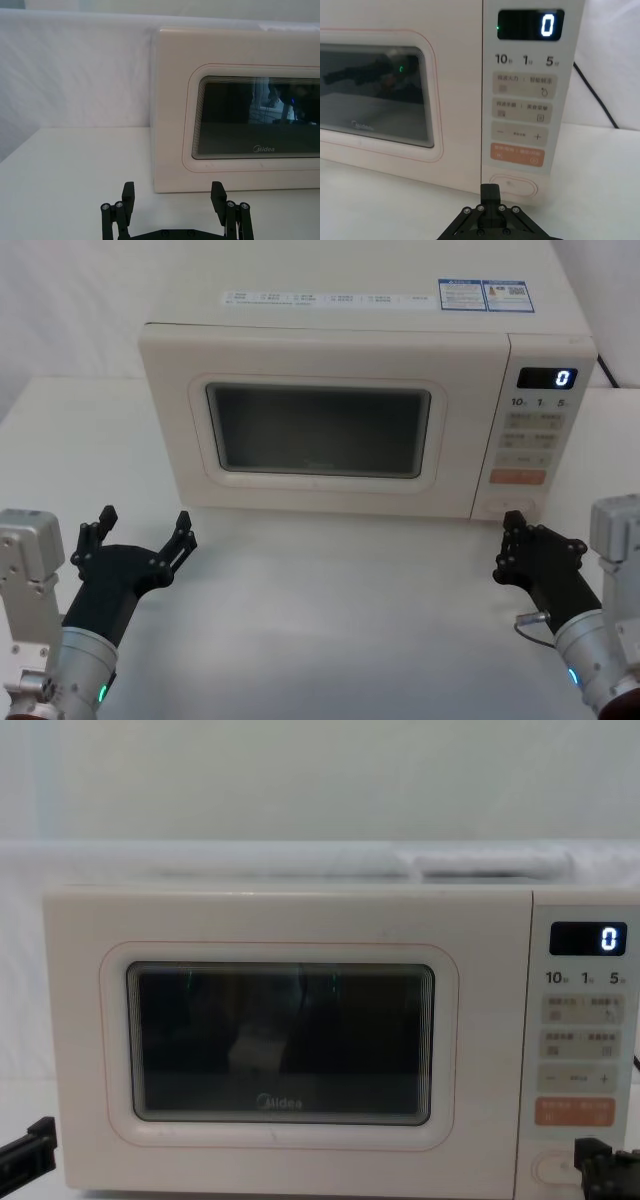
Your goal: Press the button to open the microwave door with one hand; close the microwave door with the other hand.
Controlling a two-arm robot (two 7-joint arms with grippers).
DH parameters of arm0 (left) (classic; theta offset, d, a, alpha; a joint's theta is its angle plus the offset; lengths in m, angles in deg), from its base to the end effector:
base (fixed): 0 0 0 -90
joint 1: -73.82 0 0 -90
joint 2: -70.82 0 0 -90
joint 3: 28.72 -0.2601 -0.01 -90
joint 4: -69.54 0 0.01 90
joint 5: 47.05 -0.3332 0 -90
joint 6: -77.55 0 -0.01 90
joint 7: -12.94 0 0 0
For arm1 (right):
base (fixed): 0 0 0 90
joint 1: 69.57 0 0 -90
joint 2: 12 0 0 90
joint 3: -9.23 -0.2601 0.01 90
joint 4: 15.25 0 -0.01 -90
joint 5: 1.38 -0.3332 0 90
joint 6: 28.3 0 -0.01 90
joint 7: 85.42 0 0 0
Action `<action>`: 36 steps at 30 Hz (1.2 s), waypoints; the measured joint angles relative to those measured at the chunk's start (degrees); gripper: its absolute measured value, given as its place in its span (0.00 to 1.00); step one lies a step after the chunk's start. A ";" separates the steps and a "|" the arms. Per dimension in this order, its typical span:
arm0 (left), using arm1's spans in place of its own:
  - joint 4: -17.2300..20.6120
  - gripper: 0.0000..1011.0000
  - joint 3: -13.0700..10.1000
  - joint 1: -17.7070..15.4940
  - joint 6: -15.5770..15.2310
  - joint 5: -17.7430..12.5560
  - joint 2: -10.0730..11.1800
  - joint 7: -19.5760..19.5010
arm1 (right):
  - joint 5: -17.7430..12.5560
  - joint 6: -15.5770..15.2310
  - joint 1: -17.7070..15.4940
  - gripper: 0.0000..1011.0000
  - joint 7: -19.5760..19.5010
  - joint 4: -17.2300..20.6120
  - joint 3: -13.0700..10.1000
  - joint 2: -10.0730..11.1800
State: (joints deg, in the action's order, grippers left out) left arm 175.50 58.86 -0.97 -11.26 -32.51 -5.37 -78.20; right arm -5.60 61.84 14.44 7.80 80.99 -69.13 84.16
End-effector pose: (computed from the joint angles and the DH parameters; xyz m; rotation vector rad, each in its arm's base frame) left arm 0.2848 0.0278 -0.2573 -0.0381 0.0139 1.4459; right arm 0.3182 0.0457 -0.2737 -0.0176 0.0010 -1.3018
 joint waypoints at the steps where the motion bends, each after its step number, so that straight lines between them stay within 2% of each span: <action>1: 0.00 0.99 0.00 0.00 0.00 0.00 0.00 0.00 | 0.00 0.00 0.00 0.00 0.00 0.00 0.00 0.00; 6: 0.00 0.99 0.00 0.00 0.00 0.00 0.00 0.00 | 1.36 -0.95 1.54 0.00 0.22 -2.46 -0.36 -1.16; 14: 0.00 0.99 0.00 0.00 0.00 0.00 0.00 0.00 | 2.66 -0.78 3.68 0.00 0.22 -6.33 -0.93 -2.76; 36: 0.00 0.99 0.00 0.00 0.00 0.00 0.00 0.00 | 3.42 0.26 8.25 0.00 0.64 -12.65 -2.71 -4.89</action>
State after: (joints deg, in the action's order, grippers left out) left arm 175.50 58.86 -0.97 -11.26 -32.51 -5.37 -78.20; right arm -2.18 62.11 22.69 8.43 68.33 -71.85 79.27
